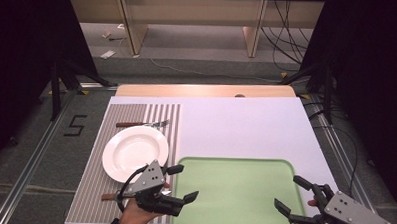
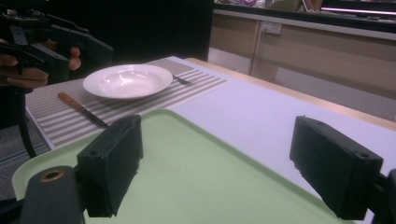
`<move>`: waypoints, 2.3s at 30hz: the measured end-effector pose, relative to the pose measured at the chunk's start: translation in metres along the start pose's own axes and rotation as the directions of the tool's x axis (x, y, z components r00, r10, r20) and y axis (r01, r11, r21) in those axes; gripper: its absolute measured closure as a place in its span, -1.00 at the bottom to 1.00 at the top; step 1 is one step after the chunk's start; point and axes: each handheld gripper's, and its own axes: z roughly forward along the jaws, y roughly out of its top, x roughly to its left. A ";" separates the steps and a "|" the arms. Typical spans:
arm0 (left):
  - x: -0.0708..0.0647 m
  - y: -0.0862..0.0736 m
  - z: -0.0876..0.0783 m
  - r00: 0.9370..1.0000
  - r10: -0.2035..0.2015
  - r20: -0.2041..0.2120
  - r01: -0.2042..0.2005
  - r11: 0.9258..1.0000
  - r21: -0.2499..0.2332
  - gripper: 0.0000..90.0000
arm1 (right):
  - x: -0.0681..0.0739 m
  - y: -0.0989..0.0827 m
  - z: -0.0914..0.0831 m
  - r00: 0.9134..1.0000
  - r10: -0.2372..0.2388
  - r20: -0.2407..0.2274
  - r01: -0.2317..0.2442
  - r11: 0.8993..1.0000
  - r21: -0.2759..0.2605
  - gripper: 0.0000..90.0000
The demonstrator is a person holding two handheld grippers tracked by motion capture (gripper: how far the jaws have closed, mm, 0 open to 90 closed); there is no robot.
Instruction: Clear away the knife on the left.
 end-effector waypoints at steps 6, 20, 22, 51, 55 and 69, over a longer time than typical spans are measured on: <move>0.005 0.007 -0.002 0.999 0.027 -0.017 -0.027 1.000 0.013 -0.65 | 0.000 -0.001 0.001 1.000 0.005 0.003 -0.005 1.000 0.005 -0.60; 0.025 0.001 -0.023 0.997 0.058 -0.050 -0.039 0.944 0.328 -0.63 | -0.002 -0.001 0.002 1.000 0.012 0.008 -0.012 1.000 0.010 -0.60; 0.027 -0.003 -0.026 0.996 0.072 -0.053 -0.046 0.922 0.384 -0.63 | -0.001 -0.002 0.002 1.000 0.008 0.007 -0.008 1.000 0.014 -0.60; 0.067 -0.058 -0.063 0.974 0.033 -0.226 0.147 0.668 0.730 -0.56 | -0.002 -0.002 0.002 1.000 0.007 0.005 -0.007 1.000 0.013 -0.60; 0.077 -0.063 -0.063 0.971 0.029 -0.238 0.164 0.644 0.747 -0.53 | -0.002 -0.001 0.002 1.000 0.008 0.005 -0.008 1.000 0.013 -0.60; 0.091 -0.067 -0.051 0.971 0.026 -0.238 0.182 0.571 0.800 -0.21 | -0.002 -0.001 0.002 1.000 0.008 0.000 -0.008 1.000 0.013 -0.60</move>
